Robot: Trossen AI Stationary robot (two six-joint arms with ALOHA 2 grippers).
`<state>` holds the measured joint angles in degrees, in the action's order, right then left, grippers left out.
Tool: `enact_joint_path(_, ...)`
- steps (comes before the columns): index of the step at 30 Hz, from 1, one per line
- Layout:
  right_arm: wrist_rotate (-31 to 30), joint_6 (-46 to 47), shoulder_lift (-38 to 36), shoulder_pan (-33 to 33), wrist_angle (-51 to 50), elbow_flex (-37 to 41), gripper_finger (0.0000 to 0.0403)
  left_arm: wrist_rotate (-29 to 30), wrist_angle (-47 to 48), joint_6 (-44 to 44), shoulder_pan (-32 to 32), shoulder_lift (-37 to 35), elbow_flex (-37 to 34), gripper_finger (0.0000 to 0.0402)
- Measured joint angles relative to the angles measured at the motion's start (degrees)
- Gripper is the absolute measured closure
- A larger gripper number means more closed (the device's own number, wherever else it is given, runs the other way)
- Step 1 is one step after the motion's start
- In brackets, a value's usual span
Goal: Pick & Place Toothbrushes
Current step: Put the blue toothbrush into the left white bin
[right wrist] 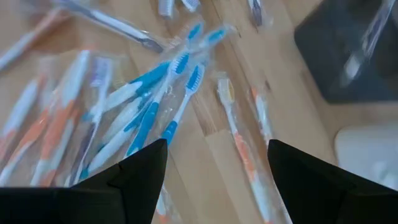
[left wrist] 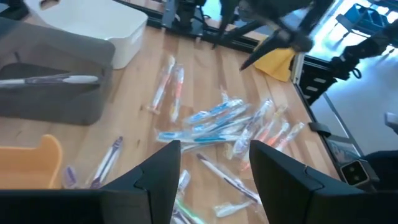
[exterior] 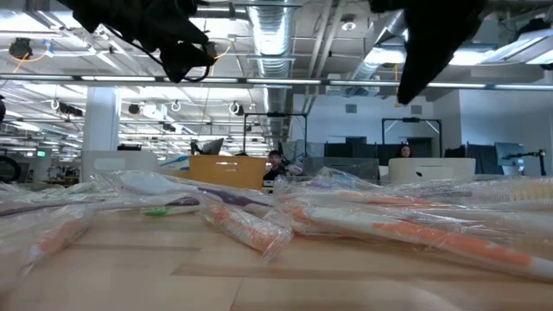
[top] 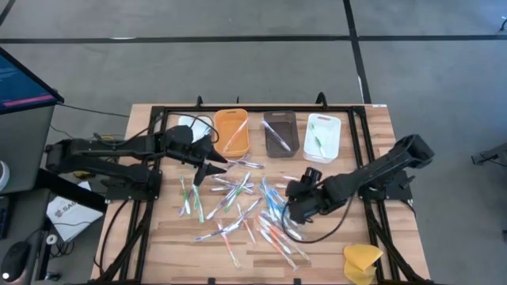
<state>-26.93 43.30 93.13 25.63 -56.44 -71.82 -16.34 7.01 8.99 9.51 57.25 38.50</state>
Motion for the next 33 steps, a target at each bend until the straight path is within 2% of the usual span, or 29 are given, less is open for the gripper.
enact_joint_path(7, 0.29, 2.18, 8.26, -3.39, 0.47, 0.01, 0.0129, 0.02, -0.31, -0.15, -2.62, 0.0, 0.0, 0.0216)
enact_joint_path(10, 2.64, 1.86, 10.24, -5.27, 0.76, 0.04, 0.0129, 0.01, -1.09, -0.15, -3.9, 0.0, -0.38, 0.0216)
enact_joint_path(21, 10.54, -4.54, 10.81, -7.7, 9.0, -0.01, 0.0129, 0.02, -7.43, 0.22, -4.72, 0.0, -5.82, 0.0216)
enact_joint_path(33, 10.6, -6.42, 11.18, -9.23, 10.59, -0.01, 0.0129, 0.01, -11.47, 0.47, -5.63, 0.0, -7.41, 0.0216)
